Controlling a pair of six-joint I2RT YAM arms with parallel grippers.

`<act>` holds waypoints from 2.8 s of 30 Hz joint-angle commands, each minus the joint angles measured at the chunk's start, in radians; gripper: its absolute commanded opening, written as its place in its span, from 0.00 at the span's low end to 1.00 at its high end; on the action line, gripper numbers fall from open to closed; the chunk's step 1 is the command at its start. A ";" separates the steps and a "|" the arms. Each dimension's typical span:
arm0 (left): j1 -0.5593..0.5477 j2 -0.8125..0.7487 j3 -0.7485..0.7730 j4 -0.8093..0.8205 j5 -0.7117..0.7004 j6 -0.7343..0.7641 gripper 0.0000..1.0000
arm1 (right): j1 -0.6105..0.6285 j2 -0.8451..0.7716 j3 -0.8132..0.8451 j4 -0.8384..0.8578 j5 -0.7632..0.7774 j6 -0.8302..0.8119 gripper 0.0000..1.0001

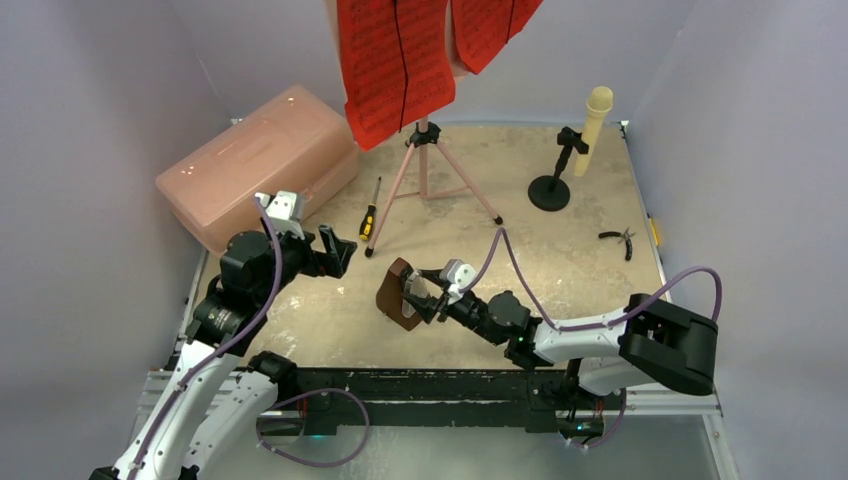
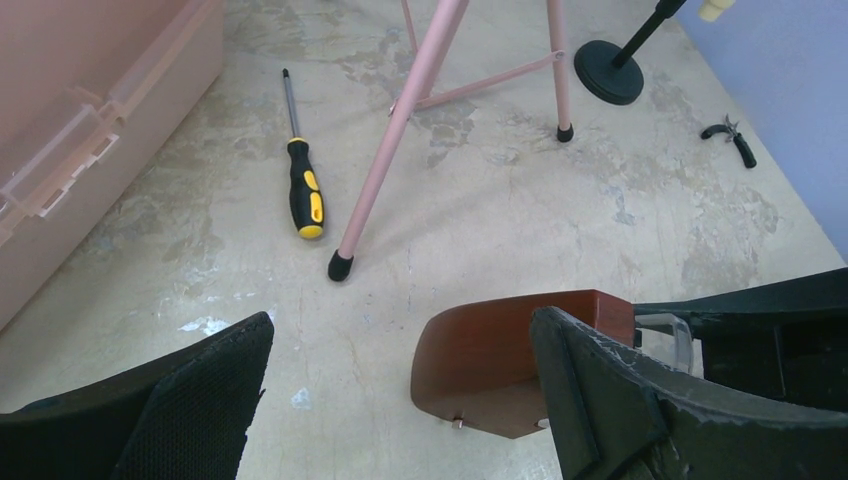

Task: Pack up the instrument practice props

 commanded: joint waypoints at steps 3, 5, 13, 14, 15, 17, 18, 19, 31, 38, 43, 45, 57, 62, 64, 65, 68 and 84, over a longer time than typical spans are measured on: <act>0.011 -0.003 -0.001 0.045 0.029 0.013 0.99 | 0.004 0.008 -0.009 0.072 0.026 0.008 0.36; 0.012 -0.001 -0.001 0.045 0.031 0.013 0.99 | 0.005 0.014 -0.009 0.074 0.024 0.028 0.36; 0.014 0.003 -0.005 0.049 0.052 0.011 0.99 | 0.004 0.044 0.002 0.061 -0.012 0.046 0.36; 0.014 0.007 -0.005 0.050 0.057 0.010 0.99 | 0.004 0.047 0.007 0.050 -0.013 0.046 0.36; 0.014 0.008 -0.005 0.050 0.062 0.010 0.99 | 0.004 0.050 0.013 0.040 -0.015 0.047 0.36; 0.015 0.015 -0.005 0.051 0.077 0.009 0.99 | 0.004 0.056 0.019 0.027 -0.016 0.047 0.36; 0.015 0.018 -0.005 0.054 0.085 0.007 0.99 | 0.005 0.057 0.020 0.026 -0.016 0.049 0.36; 0.015 0.022 -0.006 0.058 0.097 0.005 0.99 | 0.006 0.059 0.020 0.023 -0.017 0.049 0.36; 0.015 0.042 -0.014 0.079 0.141 -0.015 0.99 | 0.004 0.086 0.050 -0.055 0.001 0.057 0.37; 0.015 0.043 -0.014 0.073 0.143 -0.011 0.99 | 0.004 0.115 0.083 -0.133 0.035 0.056 0.37; 0.015 0.048 -0.014 0.074 0.155 -0.009 0.99 | 0.004 0.134 0.118 -0.195 0.027 0.054 0.38; 0.015 0.050 -0.013 0.076 0.159 -0.009 0.99 | 0.004 0.146 0.135 -0.220 0.022 0.054 0.39; 0.015 0.123 -0.017 0.108 0.225 -0.033 0.99 | 0.004 0.180 0.195 -0.308 0.015 0.058 0.47; 0.012 0.144 -0.019 0.150 0.284 -0.051 0.99 | 0.004 0.184 0.214 -0.332 0.013 0.052 0.51; 0.008 0.145 -0.012 0.155 0.295 -0.055 0.99 | 0.004 0.186 0.218 -0.333 0.013 0.051 0.52; 0.004 0.149 -0.009 0.155 0.298 -0.055 0.99 | 0.004 0.187 0.219 -0.334 0.012 0.051 0.53; -0.018 0.158 0.003 0.149 0.291 -0.053 0.99 | 0.004 0.192 0.226 -0.336 0.014 0.049 0.57; -0.223 0.267 0.113 0.022 0.079 0.003 0.99 | 0.004 0.166 0.229 -0.338 0.034 0.043 0.69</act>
